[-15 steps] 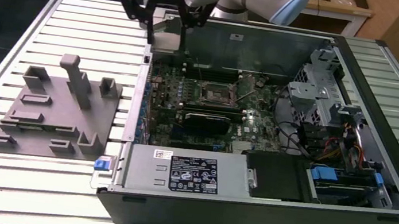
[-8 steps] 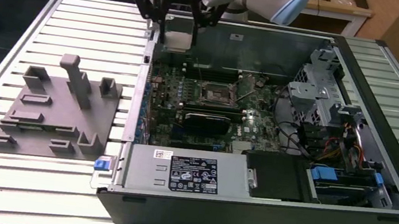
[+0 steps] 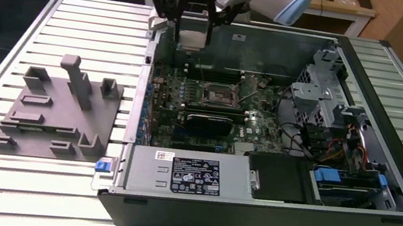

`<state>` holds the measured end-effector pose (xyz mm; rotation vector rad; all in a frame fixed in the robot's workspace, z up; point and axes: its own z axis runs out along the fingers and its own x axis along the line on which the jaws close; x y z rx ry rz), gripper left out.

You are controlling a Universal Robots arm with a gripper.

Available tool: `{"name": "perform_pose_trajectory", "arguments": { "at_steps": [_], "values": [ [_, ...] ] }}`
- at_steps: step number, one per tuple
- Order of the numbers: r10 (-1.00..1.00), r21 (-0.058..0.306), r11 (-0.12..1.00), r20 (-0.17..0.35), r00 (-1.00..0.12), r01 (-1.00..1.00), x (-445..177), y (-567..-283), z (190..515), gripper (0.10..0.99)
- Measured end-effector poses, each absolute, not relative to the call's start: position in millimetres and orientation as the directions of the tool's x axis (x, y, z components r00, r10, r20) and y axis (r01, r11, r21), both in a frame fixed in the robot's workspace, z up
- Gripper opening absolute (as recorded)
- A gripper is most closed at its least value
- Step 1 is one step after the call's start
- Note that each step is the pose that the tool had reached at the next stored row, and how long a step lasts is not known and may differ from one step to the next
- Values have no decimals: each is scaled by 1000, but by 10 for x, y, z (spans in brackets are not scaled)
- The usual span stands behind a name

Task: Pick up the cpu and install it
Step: 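Pick up the cpu and move it towards the insertion slot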

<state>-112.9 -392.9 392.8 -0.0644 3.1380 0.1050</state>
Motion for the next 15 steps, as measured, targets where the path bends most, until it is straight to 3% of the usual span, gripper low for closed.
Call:
{"name": "perform_pose_trajectory", "arguments": {
  "at_steps": [15],
  "values": [
    [-41,67,997,-3,-999,-41,-617,-3802,3901,525]
  ]
}}
